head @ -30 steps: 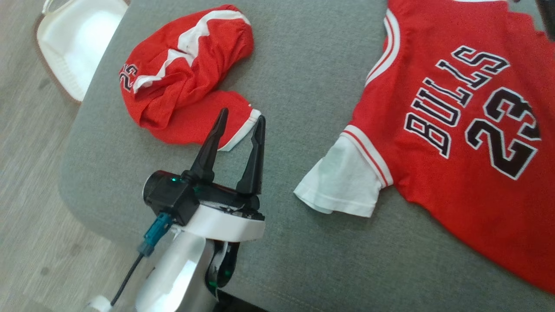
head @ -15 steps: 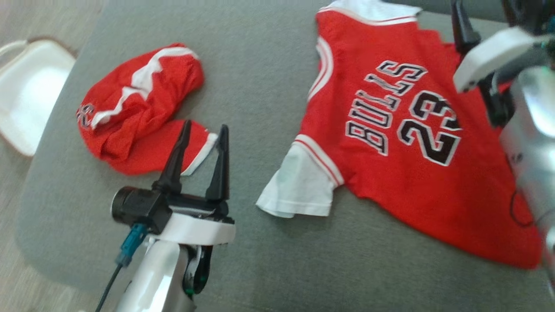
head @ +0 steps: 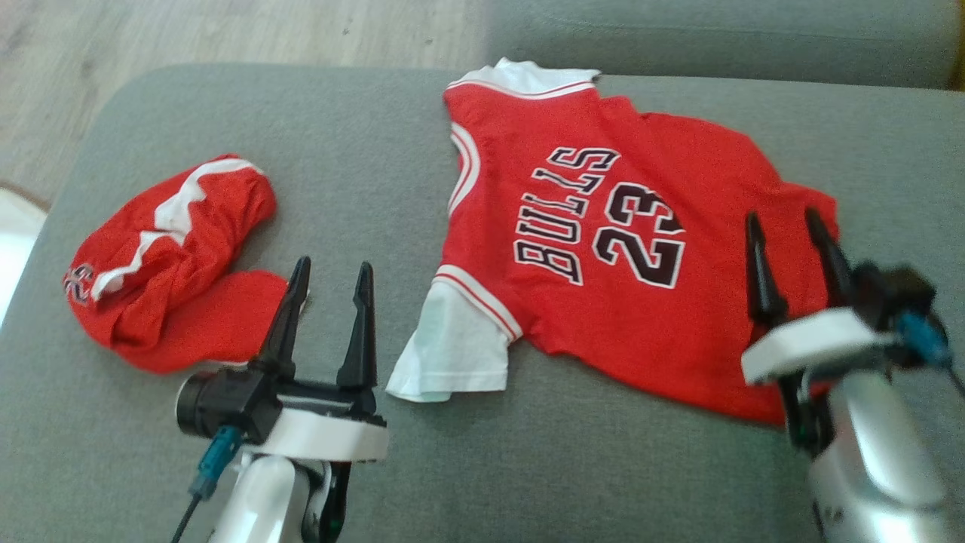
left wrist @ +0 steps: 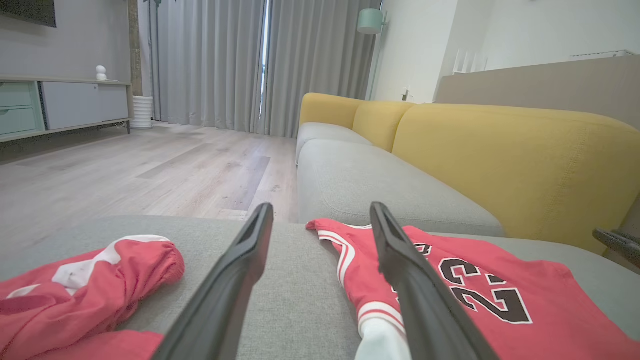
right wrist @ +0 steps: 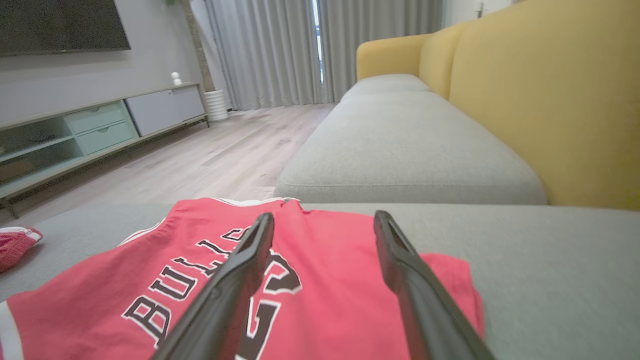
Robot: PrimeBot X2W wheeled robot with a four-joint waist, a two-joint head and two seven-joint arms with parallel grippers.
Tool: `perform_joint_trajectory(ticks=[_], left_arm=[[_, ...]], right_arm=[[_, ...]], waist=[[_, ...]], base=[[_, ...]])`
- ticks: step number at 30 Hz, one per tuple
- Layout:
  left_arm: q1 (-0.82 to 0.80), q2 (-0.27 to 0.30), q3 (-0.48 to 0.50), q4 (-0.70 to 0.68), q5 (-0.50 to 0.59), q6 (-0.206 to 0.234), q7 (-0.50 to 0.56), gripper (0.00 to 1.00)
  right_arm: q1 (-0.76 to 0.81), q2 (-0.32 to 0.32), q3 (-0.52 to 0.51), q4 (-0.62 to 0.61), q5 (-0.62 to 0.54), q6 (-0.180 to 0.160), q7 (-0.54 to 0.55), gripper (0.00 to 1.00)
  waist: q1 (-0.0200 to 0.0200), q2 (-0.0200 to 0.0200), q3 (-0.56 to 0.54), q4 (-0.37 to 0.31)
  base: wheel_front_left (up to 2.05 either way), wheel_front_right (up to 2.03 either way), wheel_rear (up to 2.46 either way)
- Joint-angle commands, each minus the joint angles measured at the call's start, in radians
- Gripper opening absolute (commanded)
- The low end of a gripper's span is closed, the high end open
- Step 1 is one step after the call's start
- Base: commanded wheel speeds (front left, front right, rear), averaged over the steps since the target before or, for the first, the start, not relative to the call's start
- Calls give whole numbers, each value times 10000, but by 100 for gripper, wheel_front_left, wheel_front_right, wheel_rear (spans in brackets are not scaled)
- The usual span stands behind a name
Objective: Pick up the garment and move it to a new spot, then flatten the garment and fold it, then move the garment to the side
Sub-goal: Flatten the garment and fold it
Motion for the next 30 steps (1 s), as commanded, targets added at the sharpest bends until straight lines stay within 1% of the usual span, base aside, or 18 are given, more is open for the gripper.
perform_joint_trajectory(ticks=[1, 4, 8, 14, 22, 30], left_arm=[[-109, 72, 368, -251, 70, 0, -65, 100], [59, 72, 404, -203, 97, -28, -65, 100], [223, 72, 406, -158, 142, -57, -65, 100], [277, 72, 451, -155, 178, -97, -65, 100], [194, 72, 413, -131, 208, -137, -65, 100], [251, 72, 350, -19, 190, -166, -65, 100]], right_arm=[[44, 179, 45, -543, -108, 67, -101, 100], [1085, 507, -357, -1323, -270, 67, 10, 100], [2213, 700, -628, -2059, -363, 67, 215, 100], [2937, 758, -617, -2701, -202, 67, 419, 100], [3073, 762, -695, -2972, -145, 67, 460, 100], [3696, 763, -1150, -2435, -301, 67, 486, 100]], waist=[[2, 0, -173, -209], [2, 0, -248, -359], [2, 0, -306, -506], [2, 0, -232, -675], [2, 0, -155, -801], [2, 0, -267, -782]], base=[[0, 0, 0], [0, 0, 0], [0, 0, 0], [0, 0, 0], [0, 0, 0], [0, 0, 0]])
